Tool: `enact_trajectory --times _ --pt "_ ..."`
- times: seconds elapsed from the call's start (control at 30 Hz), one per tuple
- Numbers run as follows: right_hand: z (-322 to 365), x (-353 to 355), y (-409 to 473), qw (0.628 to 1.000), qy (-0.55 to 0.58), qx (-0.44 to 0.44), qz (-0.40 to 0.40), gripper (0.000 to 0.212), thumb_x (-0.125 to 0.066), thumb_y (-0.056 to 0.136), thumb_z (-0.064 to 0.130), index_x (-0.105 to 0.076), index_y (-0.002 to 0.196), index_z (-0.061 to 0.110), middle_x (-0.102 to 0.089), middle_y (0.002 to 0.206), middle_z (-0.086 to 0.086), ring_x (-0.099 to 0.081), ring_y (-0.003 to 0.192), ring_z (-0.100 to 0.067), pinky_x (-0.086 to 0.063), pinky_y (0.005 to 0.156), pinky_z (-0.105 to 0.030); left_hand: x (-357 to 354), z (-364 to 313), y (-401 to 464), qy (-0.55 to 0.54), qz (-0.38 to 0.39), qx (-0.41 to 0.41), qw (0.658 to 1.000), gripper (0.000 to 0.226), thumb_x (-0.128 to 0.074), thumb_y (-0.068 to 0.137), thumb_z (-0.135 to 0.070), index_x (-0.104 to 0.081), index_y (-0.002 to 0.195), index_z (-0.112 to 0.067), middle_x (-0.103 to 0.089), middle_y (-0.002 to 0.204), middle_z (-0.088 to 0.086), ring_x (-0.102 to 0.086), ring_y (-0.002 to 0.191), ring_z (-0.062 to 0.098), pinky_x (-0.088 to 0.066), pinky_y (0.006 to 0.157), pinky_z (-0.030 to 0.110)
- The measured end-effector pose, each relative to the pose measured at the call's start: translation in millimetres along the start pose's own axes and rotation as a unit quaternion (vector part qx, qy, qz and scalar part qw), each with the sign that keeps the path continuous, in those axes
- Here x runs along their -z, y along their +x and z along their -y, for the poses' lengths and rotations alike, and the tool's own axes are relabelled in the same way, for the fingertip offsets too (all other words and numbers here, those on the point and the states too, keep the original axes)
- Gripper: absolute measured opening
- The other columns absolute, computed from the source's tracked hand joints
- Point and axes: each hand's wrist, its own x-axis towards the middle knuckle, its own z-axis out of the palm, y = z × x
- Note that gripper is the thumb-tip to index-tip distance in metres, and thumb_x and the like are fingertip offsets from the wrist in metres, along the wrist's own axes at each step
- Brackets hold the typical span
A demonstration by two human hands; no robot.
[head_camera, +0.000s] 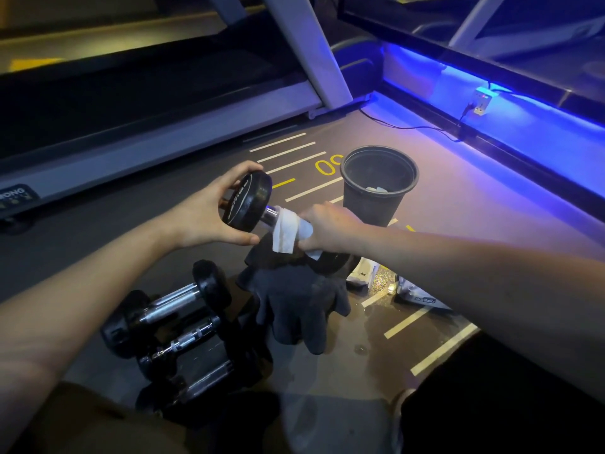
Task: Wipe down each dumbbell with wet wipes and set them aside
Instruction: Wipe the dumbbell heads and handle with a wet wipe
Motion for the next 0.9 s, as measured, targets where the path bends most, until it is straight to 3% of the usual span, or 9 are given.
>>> enact_trajectory --times 0.13,0.27,0.37,0.43,0.5,0.6,0.7,0.8,0.9 --pt "8.6 8.6 6.1 0.998 0.048 0.041 -0.008 0.038 -0.077 0.073 0.044 -0.065 0.099 0.018 -0.06 0.085 0.003 -0.056 0.085 -0.023 -0.047 0.068 -0.035 0.2 6.3 0.5 0.002 -0.006 -0.005 1.0 0.106 -0.095 0.064 -0.009 -0.036 0.139 -0.054 -0.047 0.131 -0.023 -0.05 0.117 -0.012 -0.053 0.087 0.02" --pt "8.6 29.7 4.6 0.984 0.151 0.054 0.073 0.056 -0.079 0.083 0.021 -0.054 0.131 0.012 -0.056 0.11 0.001 -0.056 0.104 -0.019 -0.039 0.074 -0.023 -0.4 6.3 1.3 0.0 -0.005 -0.008 1.0 0.106 -0.095 0.065 -0.007 -0.035 0.14 -0.052 -0.046 0.131 -0.024 -0.051 0.118 -0.011 -0.053 0.086 0.016" --pt "5.5 37.9 -3.5 0.907 0.388 0.02 0.164 0.065 -0.068 0.084 0.001 -0.041 0.142 0.011 -0.058 0.127 0.003 -0.057 0.113 -0.009 -0.045 0.086 -0.011 -1.1 6.0 2.0 0.012 -0.006 -0.014 1.0 0.106 -0.095 0.065 -0.01 -0.035 0.143 -0.047 -0.045 0.138 -0.018 -0.047 0.123 -0.012 -0.051 0.089 0.015" --pt "4.6 32.7 -1.9 0.879 0.446 -0.004 0.168 0.066 -0.066 0.075 0.016 -0.047 0.139 0.014 -0.061 0.132 0.0 -0.058 0.119 -0.014 -0.046 0.101 -0.028 -0.7 5.9 2.4 0.015 -0.007 -0.015 1.0 0.106 -0.095 0.065 -0.011 -0.034 0.144 -0.047 -0.044 0.14 -0.018 -0.046 0.123 -0.012 -0.05 0.089 0.014" --pt "11.2 26.9 -1.8 0.916 0.373 0.0 0.148 0.047 -0.068 0.077 0.034 -0.057 0.119 0.015 -0.066 0.115 -0.001 -0.062 0.106 -0.016 -0.048 0.093 -0.035 -0.6 5.3 2.2 0.015 -0.008 -0.016 1.0 0.106 -0.095 0.065 -0.01 -0.034 0.145 -0.045 -0.044 0.139 -0.019 -0.046 0.122 -0.013 -0.05 0.088 0.013" --pt "21.3 13.7 1.9 0.973 0.205 0.017 0.108 0.055 -0.067 0.089 0.052 -0.051 0.117 0.008 -0.062 0.115 -0.009 -0.059 0.106 -0.025 -0.046 0.086 -0.036 -1.9 5.4 0.7 0.014 -0.007 -0.015 1.0 0.106 -0.094 0.065 -0.007 -0.034 0.146 -0.039 -0.045 0.137 -0.019 -0.05 0.116 -0.014 -0.049 0.087 0.011" --pt "25.1 1.2 8.2 0.986 0.157 0.033 0.051 0.052 -0.065 0.091 0.049 -0.046 0.115 0.007 -0.061 0.113 -0.011 -0.057 0.103 -0.029 -0.043 0.077 -0.035 -3.2 5.4 0.2 0.014 -0.009 -0.02 1.0 0.106 -0.093 0.065 -0.003 -0.033 0.147 -0.034 -0.046 0.135 -0.019 -0.051 0.114 -0.017 -0.048 0.087 0.008" --pt "24.8 -4.8 14.7 0.989 0.14 0.037 0.021 0.058 -0.069 0.089 0.045 -0.047 0.13 0.009 -0.063 0.123 -0.016 -0.057 0.113 -0.035 -0.047 0.087 -0.04 -2.7 5.2 1.3 0.022 -0.009 -0.023 0.999 0.106 -0.093 0.066 -0.005 -0.033 0.148 -0.034 -0.046 0.137 -0.013 -0.051 0.117 -0.013 -0.046 0.088 0.008" --pt "25.1 -5.3 18.6 0.986 0.155 0.058 0.003 0.06 -0.072 0.088 0.038 -0.047 0.136 0.013 -0.063 0.126 -0.014 -0.057 0.115 -0.033 -0.047 0.087 -0.037 -2.0 5.8 2.6 0.027 -0.011 -0.022 0.999 0.106 -0.094 0.066 -0.007 -0.033 0.148 -0.037 -0.045 0.14 -0.009 -0.05 0.119 -0.012 -0.047 0.088 0.009"
